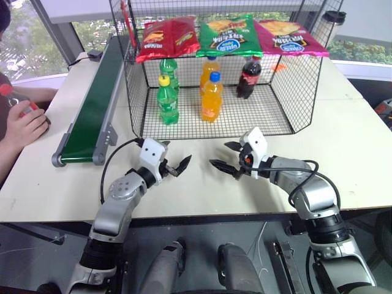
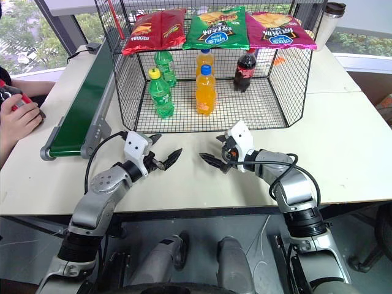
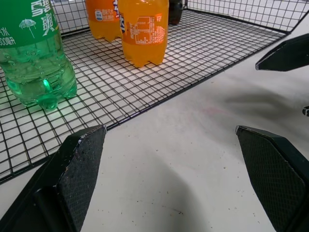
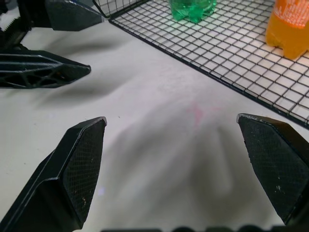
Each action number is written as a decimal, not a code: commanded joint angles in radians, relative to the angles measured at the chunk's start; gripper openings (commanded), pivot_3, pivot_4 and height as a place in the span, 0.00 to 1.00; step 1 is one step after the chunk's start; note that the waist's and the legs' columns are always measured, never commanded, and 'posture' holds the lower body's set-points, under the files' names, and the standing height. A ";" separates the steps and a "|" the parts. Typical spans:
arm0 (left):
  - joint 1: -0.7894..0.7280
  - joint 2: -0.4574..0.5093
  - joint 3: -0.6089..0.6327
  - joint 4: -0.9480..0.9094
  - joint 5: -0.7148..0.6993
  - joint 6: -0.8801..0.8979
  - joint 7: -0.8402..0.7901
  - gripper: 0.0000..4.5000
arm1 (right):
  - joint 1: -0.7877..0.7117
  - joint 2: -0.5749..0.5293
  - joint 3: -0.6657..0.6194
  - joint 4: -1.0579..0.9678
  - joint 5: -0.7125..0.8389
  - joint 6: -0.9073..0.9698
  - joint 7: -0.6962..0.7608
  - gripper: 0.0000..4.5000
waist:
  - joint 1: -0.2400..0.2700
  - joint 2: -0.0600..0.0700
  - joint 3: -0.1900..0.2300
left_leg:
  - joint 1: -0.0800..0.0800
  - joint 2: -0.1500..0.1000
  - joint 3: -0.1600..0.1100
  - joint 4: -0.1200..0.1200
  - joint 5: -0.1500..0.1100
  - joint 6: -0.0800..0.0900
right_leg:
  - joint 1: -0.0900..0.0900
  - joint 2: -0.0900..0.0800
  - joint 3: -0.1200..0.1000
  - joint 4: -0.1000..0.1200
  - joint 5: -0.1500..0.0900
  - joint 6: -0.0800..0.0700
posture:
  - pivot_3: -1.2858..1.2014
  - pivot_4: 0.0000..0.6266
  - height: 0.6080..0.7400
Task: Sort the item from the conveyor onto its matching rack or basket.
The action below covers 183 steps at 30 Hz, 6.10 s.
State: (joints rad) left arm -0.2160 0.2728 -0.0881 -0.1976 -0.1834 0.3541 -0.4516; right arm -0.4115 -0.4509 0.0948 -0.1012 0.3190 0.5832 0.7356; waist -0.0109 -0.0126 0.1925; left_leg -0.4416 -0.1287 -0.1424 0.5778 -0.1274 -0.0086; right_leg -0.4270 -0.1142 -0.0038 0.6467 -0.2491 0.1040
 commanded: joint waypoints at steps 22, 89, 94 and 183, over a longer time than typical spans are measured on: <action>0.020 0.017 0.001 -0.079 0.006 0.007 0.028 1.00 | -0.031 -0.003 -0.005 -0.018 0.016 -0.026 0.043 1.00 | 0.000 0.000 0.000 | 0.000 0.000 0.000 0.000 0.000 0.000 | 0.000 0.000 0.000 0.000 0.000 0.000 | 0.52 0.24 0.98; 0.069 0.098 0.576 -0.133 -0.142 0.146 0.344 1.00 | -0.143 -0.030 0.001 -0.191 0.234 0.099 0.143 1.00 | 0.000 -0.001 0.000 | -0.001 0.001 0.000 0.000 -0.001 0.000 | 0.000 0.000 0.000 -0.002 0.000 -0.001 | 0.52 0.24 0.98; 0.064 0.098 0.571 -0.128 -0.144 0.142 0.347 1.00 | -0.140 -0.030 0.003 -0.192 0.231 0.098 0.141 1.00 | 0.000 -0.001 0.000 | -0.001 0.001 0.000 0.000 -0.001 0.000 | 0.000 0.000 0.000 -0.002 0.000 -0.001 | 0.52 0.24 0.98; -0.160 0.075 -0.130 0.062 -0.041 -0.019 -0.296 0.98 | -0.315 -0.050 -0.133 0.033 0.159 0.026 -0.035 0.26 | -0.002 -0.002 0.001 | -0.003 0.002 0.002 -0.001 -0.001 0.005 | 0.001 0.001 0.000 -0.011 0.006 0.006 | 0.52 0.24 0.98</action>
State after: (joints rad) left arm -0.3979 0.3376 -0.2384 -0.0805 -0.1977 0.3058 -0.7394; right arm -0.6691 -0.4926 0.0294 -0.0808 0.5019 0.6745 0.7324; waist -0.0128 -0.0144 0.1933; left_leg -0.4445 -0.1271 -0.1404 0.5765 -0.1282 -0.0034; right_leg -0.4263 -0.1130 -0.0042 0.6357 -0.2432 0.1096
